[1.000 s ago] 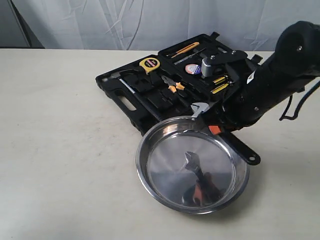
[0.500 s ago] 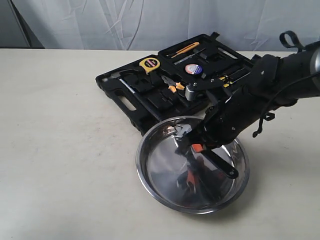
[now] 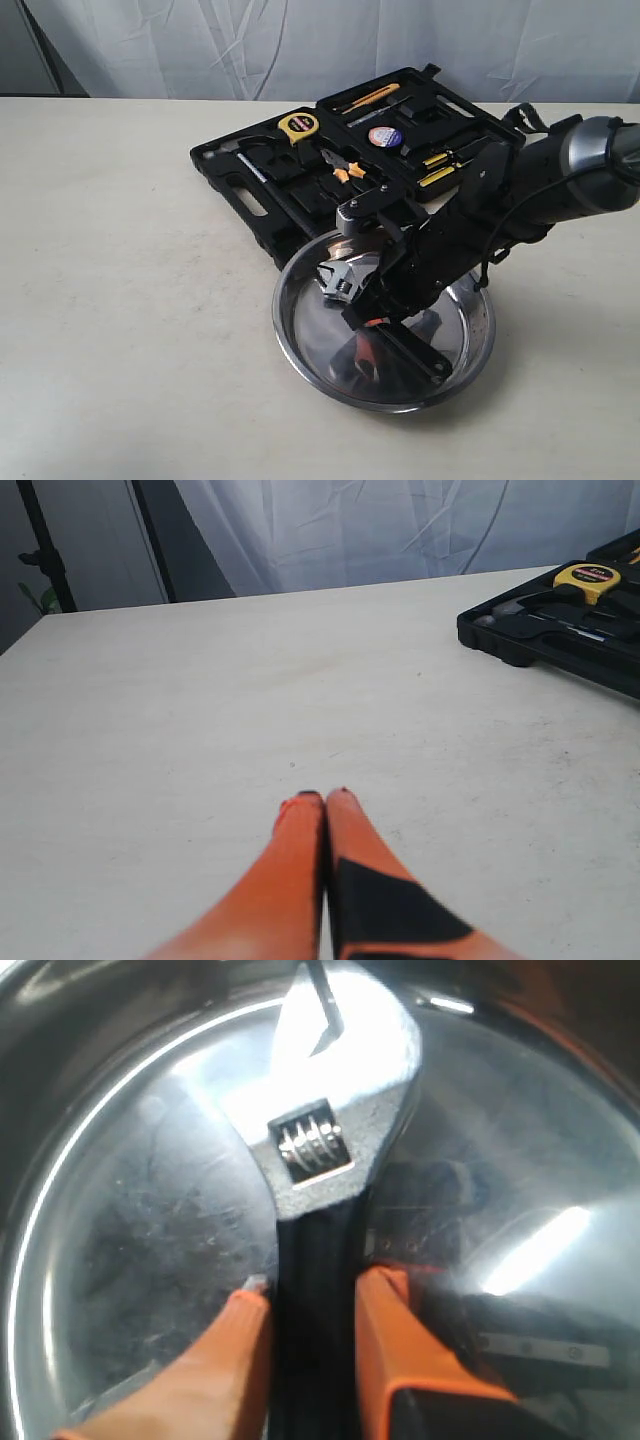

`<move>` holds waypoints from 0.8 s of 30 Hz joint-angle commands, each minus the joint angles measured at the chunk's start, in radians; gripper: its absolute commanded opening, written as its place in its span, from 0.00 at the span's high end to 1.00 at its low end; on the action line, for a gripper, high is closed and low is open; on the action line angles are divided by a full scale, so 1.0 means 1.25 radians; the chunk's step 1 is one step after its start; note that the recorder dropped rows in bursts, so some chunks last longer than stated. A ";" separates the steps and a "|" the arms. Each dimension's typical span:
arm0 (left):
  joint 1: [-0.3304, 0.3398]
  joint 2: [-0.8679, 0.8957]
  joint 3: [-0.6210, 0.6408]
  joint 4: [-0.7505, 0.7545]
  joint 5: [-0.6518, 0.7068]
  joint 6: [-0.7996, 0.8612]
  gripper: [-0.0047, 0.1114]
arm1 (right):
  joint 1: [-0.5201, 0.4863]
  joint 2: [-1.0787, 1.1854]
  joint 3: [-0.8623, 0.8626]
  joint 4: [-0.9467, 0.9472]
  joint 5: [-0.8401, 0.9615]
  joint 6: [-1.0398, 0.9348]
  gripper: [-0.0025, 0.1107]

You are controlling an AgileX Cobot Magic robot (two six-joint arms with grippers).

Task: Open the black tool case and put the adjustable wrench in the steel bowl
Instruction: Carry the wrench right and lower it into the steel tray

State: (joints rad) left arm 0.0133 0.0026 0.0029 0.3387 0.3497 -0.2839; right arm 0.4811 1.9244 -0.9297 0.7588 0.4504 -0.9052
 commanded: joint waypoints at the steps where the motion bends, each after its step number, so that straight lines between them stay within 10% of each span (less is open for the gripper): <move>1: 0.003 -0.002 -0.002 0.003 -0.009 -0.001 0.96 | 0.001 0.012 0.000 0.003 -0.030 -0.010 0.99; 12: 0.003 -0.002 -0.002 0.003 -0.009 -0.001 0.96 | 0.001 -0.001 0.000 0.010 0.063 0.004 0.62; 24: 0.003 -0.002 -0.002 0.003 -0.009 -0.001 0.96 | 0.001 -0.173 0.000 -0.063 0.200 0.149 0.99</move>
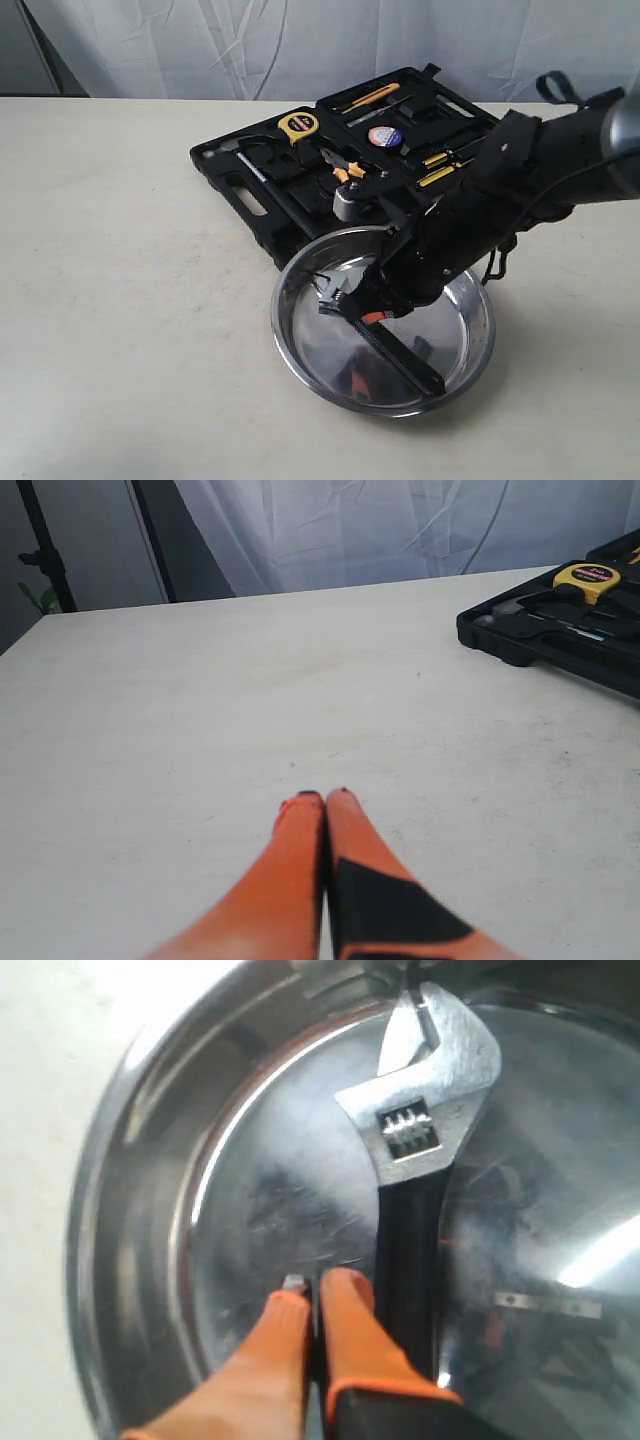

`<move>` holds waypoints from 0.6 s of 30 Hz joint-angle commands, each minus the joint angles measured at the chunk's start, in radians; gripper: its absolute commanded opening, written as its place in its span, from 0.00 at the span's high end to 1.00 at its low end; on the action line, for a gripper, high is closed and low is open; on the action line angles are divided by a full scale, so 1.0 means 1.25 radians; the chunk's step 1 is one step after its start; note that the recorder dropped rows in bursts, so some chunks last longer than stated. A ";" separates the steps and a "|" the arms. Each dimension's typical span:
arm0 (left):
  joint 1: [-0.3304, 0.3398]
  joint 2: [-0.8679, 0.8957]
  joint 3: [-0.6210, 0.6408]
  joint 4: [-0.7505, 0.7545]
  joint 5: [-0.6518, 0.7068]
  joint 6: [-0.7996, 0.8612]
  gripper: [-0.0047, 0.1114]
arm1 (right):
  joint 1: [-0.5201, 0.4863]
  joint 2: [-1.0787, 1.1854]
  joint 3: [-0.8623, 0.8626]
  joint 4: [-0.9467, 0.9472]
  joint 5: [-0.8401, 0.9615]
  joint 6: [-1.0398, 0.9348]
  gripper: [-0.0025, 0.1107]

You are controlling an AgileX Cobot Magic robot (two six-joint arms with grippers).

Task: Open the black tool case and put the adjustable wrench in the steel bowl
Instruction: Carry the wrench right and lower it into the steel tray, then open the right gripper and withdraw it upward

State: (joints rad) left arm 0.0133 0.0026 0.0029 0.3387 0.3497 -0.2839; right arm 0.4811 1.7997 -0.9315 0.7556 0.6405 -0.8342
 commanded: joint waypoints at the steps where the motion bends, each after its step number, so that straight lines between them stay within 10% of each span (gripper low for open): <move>1: 0.003 -0.002 -0.002 0.003 -0.009 -0.001 0.96 | 0.001 -0.096 0.001 -0.080 0.061 0.120 0.99; 18: 0.003 -0.002 -0.002 0.003 -0.009 -0.001 0.96 | 0.003 -0.553 0.001 -0.094 0.233 0.274 0.99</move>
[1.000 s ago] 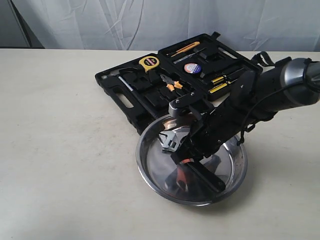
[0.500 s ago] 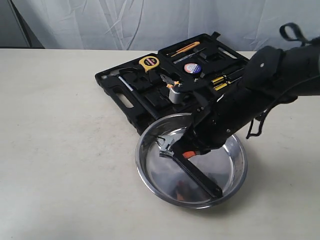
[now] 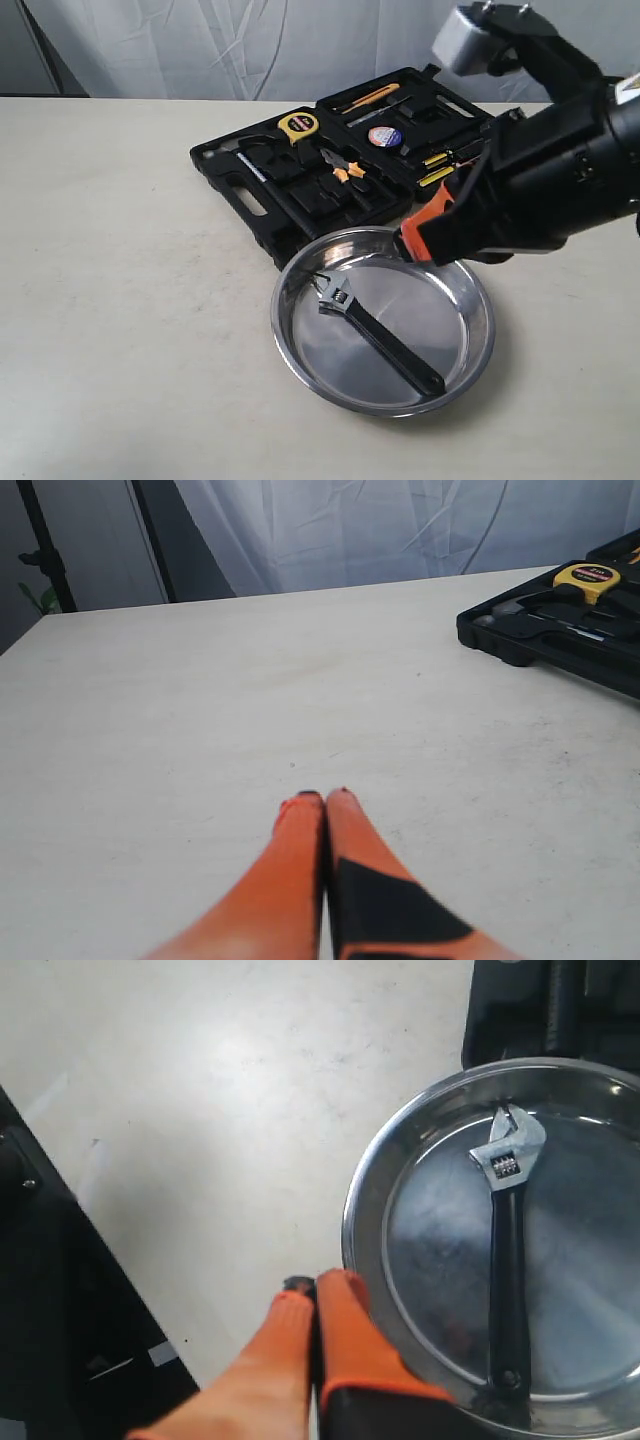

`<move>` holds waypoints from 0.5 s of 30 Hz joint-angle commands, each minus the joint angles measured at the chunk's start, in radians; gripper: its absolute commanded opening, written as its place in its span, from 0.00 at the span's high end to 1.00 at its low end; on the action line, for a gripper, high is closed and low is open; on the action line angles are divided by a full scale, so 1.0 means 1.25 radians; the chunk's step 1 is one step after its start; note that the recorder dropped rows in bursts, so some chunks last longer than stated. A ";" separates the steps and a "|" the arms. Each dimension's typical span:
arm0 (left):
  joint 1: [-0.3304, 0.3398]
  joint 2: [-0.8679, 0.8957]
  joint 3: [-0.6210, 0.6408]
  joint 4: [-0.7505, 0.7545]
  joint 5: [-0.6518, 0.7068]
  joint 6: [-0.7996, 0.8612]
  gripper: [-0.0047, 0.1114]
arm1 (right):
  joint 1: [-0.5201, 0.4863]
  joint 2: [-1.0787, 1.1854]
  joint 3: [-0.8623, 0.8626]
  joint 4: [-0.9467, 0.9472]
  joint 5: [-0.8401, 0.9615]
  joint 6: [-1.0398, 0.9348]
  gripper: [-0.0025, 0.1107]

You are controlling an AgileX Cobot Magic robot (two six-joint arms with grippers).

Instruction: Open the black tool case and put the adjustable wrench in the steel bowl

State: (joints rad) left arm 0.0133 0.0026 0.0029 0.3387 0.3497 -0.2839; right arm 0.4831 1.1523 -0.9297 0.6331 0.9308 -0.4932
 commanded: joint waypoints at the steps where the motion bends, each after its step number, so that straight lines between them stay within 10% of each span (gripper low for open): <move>1: 0.003 -0.002 -0.002 0.003 -0.009 -0.001 0.96 | 0.001 -0.051 0.000 -0.001 -0.008 -0.012 0.99; 8: 0.003 -0.002 -0.002 0.003 -0.009 -0.001 0.96 | -0.094 -0.397 0.224 0.002 -0.366 -0.009 0.99; 15: 0.003 -0.002 -0.002 0.003 -0.009 -0.001 0.96 | -0.271 -0.733 0.443 -0.002 -0.375 -0.031 0.99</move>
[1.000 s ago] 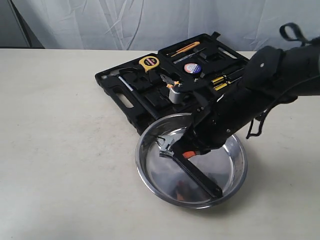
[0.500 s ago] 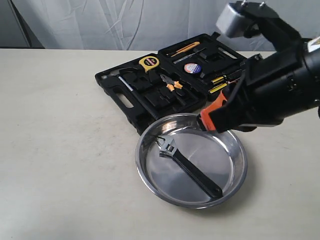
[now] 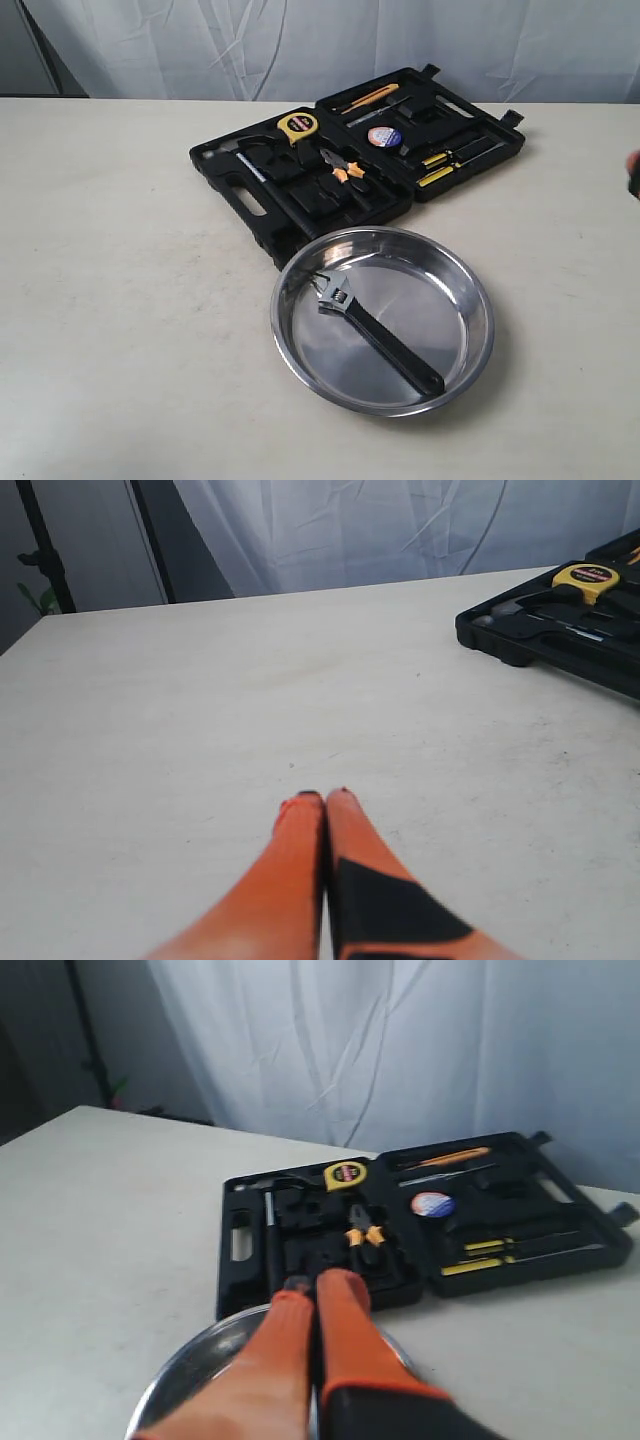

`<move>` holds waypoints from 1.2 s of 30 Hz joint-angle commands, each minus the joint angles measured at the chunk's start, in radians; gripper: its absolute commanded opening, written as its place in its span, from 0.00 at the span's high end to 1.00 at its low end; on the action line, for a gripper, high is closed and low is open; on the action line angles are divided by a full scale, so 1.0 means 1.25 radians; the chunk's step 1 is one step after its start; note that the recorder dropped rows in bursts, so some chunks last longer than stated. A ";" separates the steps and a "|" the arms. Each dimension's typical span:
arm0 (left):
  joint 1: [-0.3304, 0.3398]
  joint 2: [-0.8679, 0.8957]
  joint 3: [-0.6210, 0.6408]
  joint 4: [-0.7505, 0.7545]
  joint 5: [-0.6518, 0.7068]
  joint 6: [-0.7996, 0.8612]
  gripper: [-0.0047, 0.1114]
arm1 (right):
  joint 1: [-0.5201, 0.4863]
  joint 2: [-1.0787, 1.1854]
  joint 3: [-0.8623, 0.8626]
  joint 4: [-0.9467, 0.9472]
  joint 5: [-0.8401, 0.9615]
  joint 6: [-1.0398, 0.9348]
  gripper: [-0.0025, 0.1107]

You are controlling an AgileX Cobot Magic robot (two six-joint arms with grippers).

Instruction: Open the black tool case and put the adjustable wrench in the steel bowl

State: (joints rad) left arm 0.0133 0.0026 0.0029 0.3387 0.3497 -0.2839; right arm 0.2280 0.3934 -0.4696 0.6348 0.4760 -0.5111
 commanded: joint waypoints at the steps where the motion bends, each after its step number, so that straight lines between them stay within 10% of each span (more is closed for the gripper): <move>1: 0.003 -0.002 -0.002 0.003 -0.009 -0.001 0.96 | -0.085 -0.155 0.095 -0.004 -0.011 -0.016 0.99; 31: 0.003 -0.002 -0.002 0.003 -0.009 -0.001 0.96 | -0.230 -0.315 0.376 0.118 -0.176 -0.035 0.99; 36: 0.003 -0.002 -0.002 0.003 -0.009 -0.001 0.96 | -0.230 -0.315 0.376 -0.078 -0.169 0.154 0.99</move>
State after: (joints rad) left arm 0.0133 0.0026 0.0029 0.3387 0.3497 -0.2839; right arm -0.0546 0.0055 -0.0051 0.6983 0.2669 -0.4629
